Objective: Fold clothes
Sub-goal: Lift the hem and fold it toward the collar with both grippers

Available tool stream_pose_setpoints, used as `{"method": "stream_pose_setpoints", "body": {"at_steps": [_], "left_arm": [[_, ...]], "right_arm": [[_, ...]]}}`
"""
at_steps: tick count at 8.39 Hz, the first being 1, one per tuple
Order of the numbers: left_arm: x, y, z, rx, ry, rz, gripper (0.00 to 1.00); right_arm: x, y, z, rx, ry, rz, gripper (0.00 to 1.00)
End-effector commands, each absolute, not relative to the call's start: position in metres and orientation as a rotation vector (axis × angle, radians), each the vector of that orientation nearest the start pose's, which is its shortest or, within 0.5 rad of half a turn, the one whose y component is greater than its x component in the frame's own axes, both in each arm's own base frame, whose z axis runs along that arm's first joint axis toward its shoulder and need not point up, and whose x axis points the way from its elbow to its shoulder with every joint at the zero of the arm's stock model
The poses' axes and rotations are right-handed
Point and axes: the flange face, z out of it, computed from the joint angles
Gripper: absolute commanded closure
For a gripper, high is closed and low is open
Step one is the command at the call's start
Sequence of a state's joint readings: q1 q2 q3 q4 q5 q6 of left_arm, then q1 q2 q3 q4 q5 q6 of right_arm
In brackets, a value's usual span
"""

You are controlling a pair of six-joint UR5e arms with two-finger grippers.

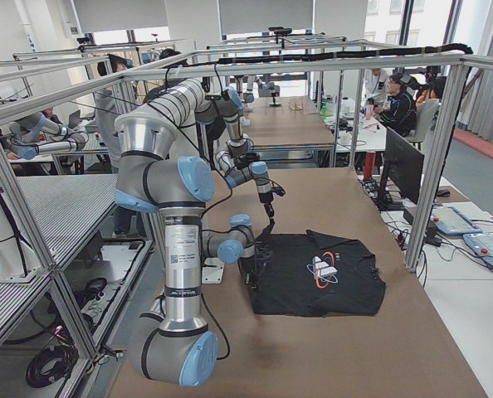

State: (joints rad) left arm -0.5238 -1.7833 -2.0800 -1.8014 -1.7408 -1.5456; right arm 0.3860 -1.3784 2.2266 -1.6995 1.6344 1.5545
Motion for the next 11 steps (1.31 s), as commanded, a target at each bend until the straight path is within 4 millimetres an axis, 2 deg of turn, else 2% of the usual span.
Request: {"method": "stream_pose_setpoints", "body": {"at_steps": [1, 2, 3, 4, 5, 7, 8, 9, 10, 11], "left_arm": [[0.379, -0.499, 0.278, 0.136, 0.915, -0.431, 1.0], [0.362, -0.524, 0.271, 0.146, 0.92, -0.455, 1.0], [0.343, -0.536, 0.27, 0.146, 0.927, -0.472, 1.0], [0.326, -0.546, 0.269, 0.147, 0.935, -0.488, 1.0], [0.318, -0.551, 0.269, 0.154, 0.934, -0.502, 1.0], [0.319, -0.553, 0.273, 0.156, 0.923, -0.496, 1.0], [0.314, -0.562, 0.275, 0.161, 0.917, -0.506, 1.0], [0.322, -0.575, 0.272, 0.16, 0.909, -0.506, 1.0], [0.328, -0.591, 0.271, 0.165, 0.895, -0.504, 1.0], [0.317, -0.607, 0.264, 0.184, 0.892, -0.506, 1.0]], "right_arm": [[-0.341, -0.429, 0.287, 0.165, -0.706, 0.34, 1.0], [-0.343, -0.461, 0.285, 0.162, -0.695, 0.359, 1.0], [-0.332, -0.489, 0.281, 0.169, -0.692, 0.403, 1.0], [-0.311, -0.504, 0.275, 0.175, -0.705, 0.425, 1.0], [-0.3, -0.519, 0.275, 0.174, -0.703, 0.443, 1.0], [-0.302, -0.554, 0.276, 0.18, -0.675, 0.452, 1.0], [-0.296, -0.57, 0.277, 0.189, -0.66, 0.444, 1.0], [-0.301, -0.587, 0.278, 0.187, -0.643, 0.44, 1.0], [-0.308, -0.607, 0.271, 0.195, -0.648, 0.447, 1.0], [-0.314, -0.619, 0.274, 0.193, -0.641, 0.445, 1.0]]}}
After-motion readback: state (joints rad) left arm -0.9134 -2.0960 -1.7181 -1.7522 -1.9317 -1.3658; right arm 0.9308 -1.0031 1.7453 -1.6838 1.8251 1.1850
